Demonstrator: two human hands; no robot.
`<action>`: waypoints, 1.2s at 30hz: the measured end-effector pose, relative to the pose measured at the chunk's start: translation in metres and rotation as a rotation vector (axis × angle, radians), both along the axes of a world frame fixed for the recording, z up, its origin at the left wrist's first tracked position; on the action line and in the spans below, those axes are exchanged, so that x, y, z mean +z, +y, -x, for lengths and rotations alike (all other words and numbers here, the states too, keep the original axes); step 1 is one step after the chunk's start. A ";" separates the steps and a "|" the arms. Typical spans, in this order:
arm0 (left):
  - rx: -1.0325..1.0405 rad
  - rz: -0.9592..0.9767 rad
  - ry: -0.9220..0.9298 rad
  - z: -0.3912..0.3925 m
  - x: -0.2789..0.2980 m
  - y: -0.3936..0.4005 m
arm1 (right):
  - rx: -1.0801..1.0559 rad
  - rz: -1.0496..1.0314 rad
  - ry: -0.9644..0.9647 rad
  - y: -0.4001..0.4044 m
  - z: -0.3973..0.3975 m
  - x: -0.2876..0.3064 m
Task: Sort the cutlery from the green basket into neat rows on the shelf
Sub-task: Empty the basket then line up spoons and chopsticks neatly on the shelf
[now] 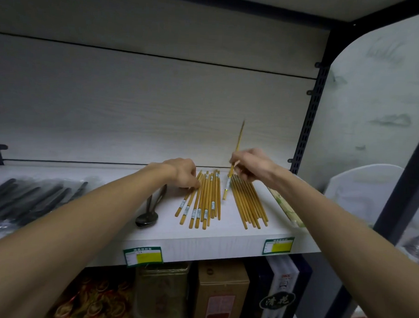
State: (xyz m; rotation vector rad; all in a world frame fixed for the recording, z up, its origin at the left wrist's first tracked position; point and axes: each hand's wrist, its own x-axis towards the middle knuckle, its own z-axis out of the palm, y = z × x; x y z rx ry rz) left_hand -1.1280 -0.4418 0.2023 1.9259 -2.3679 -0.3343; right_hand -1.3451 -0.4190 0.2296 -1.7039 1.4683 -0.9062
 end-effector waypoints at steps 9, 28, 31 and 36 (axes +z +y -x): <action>-0.007 0.027 -0.049 0.004 0.000 0.000 | 0.125 0.483 0.778 -0.003 0.013 -0.027; 0.011 -0.003 -0.060 0.006 -0.004 0.001 | 0.085 0.258 0.735 -0.019 -0.030 -0.047; 0.017 -0.002 -0.054 0.006 -0.004 0.001 | 0.082 0.234 0.705 -0.021 -0.029 -0.047; 0.029 -0.008 -0.060 0.008 -0.004 0.000 | 0.075 0.186 0.694 -0.023 -0.030 -0.045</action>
